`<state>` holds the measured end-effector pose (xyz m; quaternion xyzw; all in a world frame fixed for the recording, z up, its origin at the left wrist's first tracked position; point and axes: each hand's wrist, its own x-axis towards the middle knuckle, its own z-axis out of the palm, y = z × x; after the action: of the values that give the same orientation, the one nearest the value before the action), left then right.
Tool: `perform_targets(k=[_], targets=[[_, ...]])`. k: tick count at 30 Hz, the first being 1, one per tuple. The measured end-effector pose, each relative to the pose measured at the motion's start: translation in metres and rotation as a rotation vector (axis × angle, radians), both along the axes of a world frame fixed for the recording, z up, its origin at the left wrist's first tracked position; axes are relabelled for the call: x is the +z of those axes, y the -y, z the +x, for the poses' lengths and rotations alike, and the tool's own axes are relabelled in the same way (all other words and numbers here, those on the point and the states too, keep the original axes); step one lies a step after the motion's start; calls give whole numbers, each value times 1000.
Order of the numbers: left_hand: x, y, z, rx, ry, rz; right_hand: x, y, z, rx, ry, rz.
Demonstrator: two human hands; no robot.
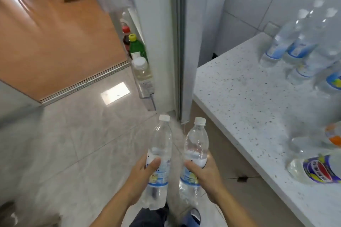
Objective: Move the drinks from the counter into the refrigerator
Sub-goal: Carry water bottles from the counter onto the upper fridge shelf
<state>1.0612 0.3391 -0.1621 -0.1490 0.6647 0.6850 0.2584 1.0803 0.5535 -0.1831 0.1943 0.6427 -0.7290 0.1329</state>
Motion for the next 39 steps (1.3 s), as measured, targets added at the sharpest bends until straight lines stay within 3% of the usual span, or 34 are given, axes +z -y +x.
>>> perform_targets(k=[6, 13, 20, 27, 39], targets=[[3, 92, 15, 275, -25, -38, 3, 102, -31, 247, -17, 53], [9, 220, -12, 511, -55, -19, 9, 239, -88, 318, -106, 97], [17, 331, -59, 557, -111, -17, 21, 354, -144, 314, -148, 90], [6, 385, -132, 538, -115, 2, 21, 414, -207, 348, -122, 113], [12, 433, -353, 430, -117, -9, 12, 459, -404, 147, -146, 68]])
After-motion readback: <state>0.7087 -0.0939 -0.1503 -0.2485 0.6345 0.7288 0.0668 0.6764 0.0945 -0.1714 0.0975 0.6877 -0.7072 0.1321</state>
